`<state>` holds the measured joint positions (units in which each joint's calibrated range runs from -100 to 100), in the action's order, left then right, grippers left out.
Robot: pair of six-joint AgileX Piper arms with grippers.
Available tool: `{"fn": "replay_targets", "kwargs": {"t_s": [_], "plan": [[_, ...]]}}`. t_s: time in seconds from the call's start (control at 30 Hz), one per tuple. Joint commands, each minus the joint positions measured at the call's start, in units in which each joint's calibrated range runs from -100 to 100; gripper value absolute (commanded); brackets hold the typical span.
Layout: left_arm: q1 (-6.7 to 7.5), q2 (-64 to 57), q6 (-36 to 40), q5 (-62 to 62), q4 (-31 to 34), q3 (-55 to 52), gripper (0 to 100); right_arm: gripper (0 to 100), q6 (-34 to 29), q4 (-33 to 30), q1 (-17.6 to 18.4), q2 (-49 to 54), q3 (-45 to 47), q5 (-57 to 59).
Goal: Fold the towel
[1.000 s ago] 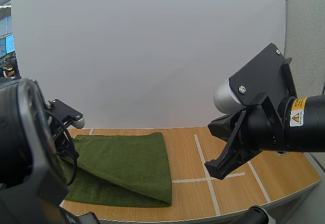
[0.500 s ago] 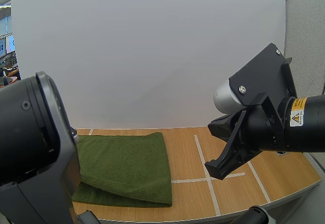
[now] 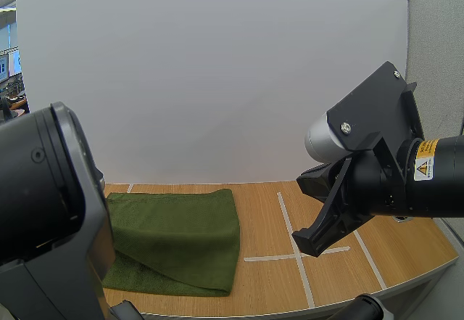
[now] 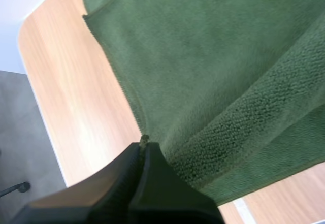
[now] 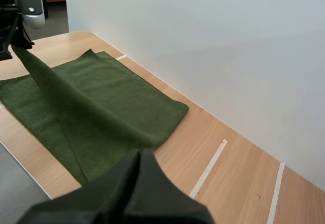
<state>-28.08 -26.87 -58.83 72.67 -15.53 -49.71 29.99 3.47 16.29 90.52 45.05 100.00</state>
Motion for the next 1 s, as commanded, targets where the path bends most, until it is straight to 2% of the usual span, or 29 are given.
{"fn": "replay_targets", "kwargs": {"t_s": [0.0, 0.77, 0.97], "plan": [[-0.13, 0.53, -0.25, 1.65, -0.94, -1.14, 0, 0, -0.19, 0.05, -0.25, 0.43, 0.28, 0.00], [-0.13, 4.01, -1.37, -14.09, 1.21, -10.11, 0, 0, -0.19, -1.53, -0.25, 0.43, 0.28, 0.00], [-0.13, 4.01, -1.48, -13.91, 1.48, -10.22, 0, 0, -0.19, -1.64, -0.25, 0.43, 0.28, 0.00]]}}
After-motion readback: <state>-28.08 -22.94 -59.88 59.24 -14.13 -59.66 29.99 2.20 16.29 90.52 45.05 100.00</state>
